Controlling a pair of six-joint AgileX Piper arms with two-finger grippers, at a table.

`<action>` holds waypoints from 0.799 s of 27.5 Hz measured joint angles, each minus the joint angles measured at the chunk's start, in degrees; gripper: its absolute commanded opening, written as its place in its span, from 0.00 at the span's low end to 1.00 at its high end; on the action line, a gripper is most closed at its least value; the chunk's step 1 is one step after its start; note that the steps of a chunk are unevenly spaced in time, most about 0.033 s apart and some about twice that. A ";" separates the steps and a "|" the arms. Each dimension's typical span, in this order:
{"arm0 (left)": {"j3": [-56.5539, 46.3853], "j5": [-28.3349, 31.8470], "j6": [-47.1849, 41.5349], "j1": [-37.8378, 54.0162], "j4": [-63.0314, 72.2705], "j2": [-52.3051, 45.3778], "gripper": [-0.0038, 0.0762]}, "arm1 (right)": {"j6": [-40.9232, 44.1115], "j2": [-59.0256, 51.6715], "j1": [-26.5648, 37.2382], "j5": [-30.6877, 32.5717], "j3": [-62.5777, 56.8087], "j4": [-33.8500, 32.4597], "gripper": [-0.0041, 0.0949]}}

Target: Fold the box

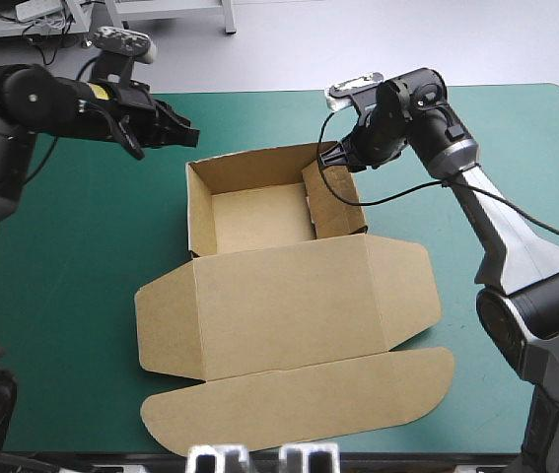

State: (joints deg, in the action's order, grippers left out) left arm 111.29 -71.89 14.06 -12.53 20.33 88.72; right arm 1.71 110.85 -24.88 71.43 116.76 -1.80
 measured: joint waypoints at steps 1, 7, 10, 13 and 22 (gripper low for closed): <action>0.07 -0.08 0.19 0.00 0.00 -3.57 0.04 | 0.83 0.71 0.00 0.06 0.24 0.25 0.42; -2.49 -0.08 0.36 0.00 -2.88 -14.79 0.04 | 1.47 6.25 1.38 -0.05 0.32 7.89 0.42; -9.92 -0.08 -0.16 0.00 -8.03 -22.55 0.04 | 1.47 8.65 1.50 -0.05 0.32 8.76 0.39; -17.08 -0.08 -0.75 0.00 -11.17 -29.21 0.04 | 1.47 9.41 1.50 -0.05 0.32 8.98 0.21; -43.33 -0.03 -11.74 0.00 -24.15 -48.79 0.04 | 2.57 9.33 1.68 -0.65 0.32 8.90 0.03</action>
State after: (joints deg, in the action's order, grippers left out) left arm 67.97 -71.91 2.32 -12.53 -3.82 39.93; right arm 4.28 120.17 -23.20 70.78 117.09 7.10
